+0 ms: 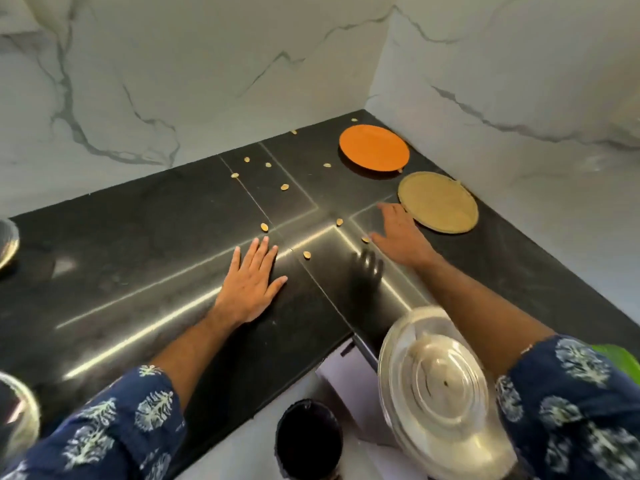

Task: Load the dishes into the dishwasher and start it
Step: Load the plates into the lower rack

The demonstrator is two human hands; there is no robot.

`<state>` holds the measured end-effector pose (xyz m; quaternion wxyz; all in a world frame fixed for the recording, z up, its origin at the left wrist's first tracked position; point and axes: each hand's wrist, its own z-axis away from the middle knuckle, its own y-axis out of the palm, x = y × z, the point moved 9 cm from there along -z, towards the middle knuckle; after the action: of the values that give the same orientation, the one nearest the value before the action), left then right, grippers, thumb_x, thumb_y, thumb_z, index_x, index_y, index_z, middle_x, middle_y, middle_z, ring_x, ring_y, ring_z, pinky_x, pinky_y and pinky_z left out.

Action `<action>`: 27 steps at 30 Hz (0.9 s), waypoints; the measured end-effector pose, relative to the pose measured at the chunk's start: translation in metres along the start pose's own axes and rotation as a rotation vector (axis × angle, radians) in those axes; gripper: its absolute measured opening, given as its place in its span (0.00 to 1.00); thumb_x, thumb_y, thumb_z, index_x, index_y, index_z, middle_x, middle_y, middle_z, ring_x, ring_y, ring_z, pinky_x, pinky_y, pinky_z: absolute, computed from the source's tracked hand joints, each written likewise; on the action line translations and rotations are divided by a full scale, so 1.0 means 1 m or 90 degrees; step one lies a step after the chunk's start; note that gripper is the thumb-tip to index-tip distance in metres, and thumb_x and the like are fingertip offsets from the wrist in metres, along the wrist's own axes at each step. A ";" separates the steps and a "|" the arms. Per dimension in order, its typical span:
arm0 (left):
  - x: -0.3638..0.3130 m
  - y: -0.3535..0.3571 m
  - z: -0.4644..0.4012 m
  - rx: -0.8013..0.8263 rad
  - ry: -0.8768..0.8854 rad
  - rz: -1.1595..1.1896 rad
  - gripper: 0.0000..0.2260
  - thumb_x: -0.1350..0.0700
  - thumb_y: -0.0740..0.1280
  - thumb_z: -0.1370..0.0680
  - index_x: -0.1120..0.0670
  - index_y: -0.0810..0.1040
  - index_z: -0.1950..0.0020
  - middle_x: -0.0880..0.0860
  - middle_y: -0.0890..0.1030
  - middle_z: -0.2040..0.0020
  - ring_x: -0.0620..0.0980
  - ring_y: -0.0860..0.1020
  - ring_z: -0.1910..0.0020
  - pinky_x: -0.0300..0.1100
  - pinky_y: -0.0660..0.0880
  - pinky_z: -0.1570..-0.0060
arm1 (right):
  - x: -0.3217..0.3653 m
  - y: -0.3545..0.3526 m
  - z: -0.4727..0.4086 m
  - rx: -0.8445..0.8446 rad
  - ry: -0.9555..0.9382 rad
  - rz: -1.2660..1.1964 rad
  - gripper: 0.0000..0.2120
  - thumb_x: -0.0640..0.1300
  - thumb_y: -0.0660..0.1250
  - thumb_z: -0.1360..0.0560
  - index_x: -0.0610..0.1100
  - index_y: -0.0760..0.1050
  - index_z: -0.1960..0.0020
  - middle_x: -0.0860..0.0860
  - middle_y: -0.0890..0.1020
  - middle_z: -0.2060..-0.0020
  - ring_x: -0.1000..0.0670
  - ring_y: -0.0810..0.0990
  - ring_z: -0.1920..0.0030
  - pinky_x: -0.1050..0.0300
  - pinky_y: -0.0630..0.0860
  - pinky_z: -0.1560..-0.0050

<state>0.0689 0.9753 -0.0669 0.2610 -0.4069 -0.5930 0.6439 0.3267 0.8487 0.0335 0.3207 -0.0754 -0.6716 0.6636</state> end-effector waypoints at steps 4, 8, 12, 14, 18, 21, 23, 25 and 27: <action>0.010 0.006 -0.003 -0.029 -0.026 0.027 0.31 0.38 0.48 0.17 0.50 0.48 0.17 0.50 0.45 0.17 0.48 0.40 0.19 0.56 0.45 0.21 | -0.027 0.013 -0.089 0.031 0.029 -0.088 0.35 0.44 0.65 0.23 0.40 0.53 0.21 0.40 0.63 0.25 0.40 0.64 0.26 0.45 0.63 0.27; 0.012 0.002 -0.004 -0.025 -0.043 0.021 0.30 0.40 0.49 0.16 0.51 0.50 0.17 0.50 0.46 0.17 0.48 0.41 0.19 0.56 0.47 0.20 | -0.048 0.027 -0.155 0.029 0.104 -0.215 0.43 0.45 0.66 0.26 0.44 0.45 0.20 0.42 0.67 0.27 0.41 0.67 0.28 0.43 0.65 0.28; 0.013 0.001 -0.003 -0.020 -0.050 0.026 0.29 0.40 0.49 0.16 0.52 0.51 0.17 0.51 0.48 0.17 0.48 0.42 0.19 0.56 0.48 0.20 | -0.067 0.038 -0.194 0.003 0.167 -0.296 0.45 0.53 0.67 0.28 0.49 0.45 0.20 0.48 0.68 0.35 0.44 0.71 0.36 0.41 0.66 0.28; 0.013 0.000 -0.004 -0.024 -0.051 0.039 0.29 0.41 0.50 0.16 0.52 0.51 0.18 0.51 0.49 0.17 0.48 0.43 0.18 0.56 0.48 0.20 | -0.068 0.038 -0.200 0.008 0.186 -0.287 0.39 0.51 0.67 0.23 0.45 0.49 0.20 0.43 0.65 0.27 0.40 0.66 0.29 0.45 0.64 0.28; 0.013 -0.001 -0.004 -0.023 -0.057 0.068 0.29 0.41 0.49 0.15 0.52 0.50 0.17 0.50 0.48 0.17 0.46 0.42 0.19 0.55 0.47 0.20 | -0.074 0.040 -0.194 -0.023 0.203 -0.249 0.22 0.60 0.61 0.25 0.49 0.67 0.36 0.43 0.76 0.40 0.39 0.77 0.41 0.42 0.75 0.39; 0.013 -0.001 -0.003 -0.018 -0.058 0.070 0.28 0.41 0.48 0.15 0.51 0.49 0.17 0.49 0.47 0.17 0.46 0.41 0.19 0.55 0.47 0.20 | -0.077 0.042 -0.177 -0.076 0.244 -0.206 0.17 0.61 0.60 0.24 0.49 0.67 0.45 0.45 0.77 0.49 0.41 0.77 0.51 0.45 0.76 0.50; 0.013 0.000 -0.003 -0.012 -0.058 0.071 0.28 0.41 0.48 0.15 0.51 0.48 0.17 0.49 0.47 0.17 0.45 0.41 0.19 0.55 0.46 0.20 | -0.082 0.039 -0.168 -0.101 0.296 -0.187 0.16 0.56 0.62 0.22 0.45 0.68 0.43 0.45 0.77 0.51 0.42 0.76 0.52 0.48 0.74 0.52; 0.014 0.000 -0.003 -0.005 -0.058 0.070 0.28 0.41 0.48 0.15 0.50 0.47 0.17 0.49 0.46 0.17 0.45 0.40 0.19 0.55 0.46 0.20 | -0.088 0.039 -0.163 -0.114 0.354 -0.210 0.17 0.51 0.65 0.24 0.43 0.69 0.41 0.44 0.79 0.49 0.41 0.80 0.51 0.45 0.80 0.51; 0.014 0.001 -0.003 -0.001 -0.059 0.069 0.29 0.41 0.47 0.15 0.50 0.47 0.17 0.49 0.46 0.17 0.45 0.40 0.19 0.55 0.46 0.20 | -0.098 0.041 -0.160 -0.138 0.413 -0.257 0.19 0.44 0.66 0.28 0.42 0.68 0.39 0.42 0.79 0.47 0.38 0.82 0.51 0.41 0.83 0.53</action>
<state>0.0640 0.9889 -0.0705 0.1975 -0.4081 -0.5824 0.6747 0.4750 0.9367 -0.0518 0.6303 -0.1811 -0.6030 0.4543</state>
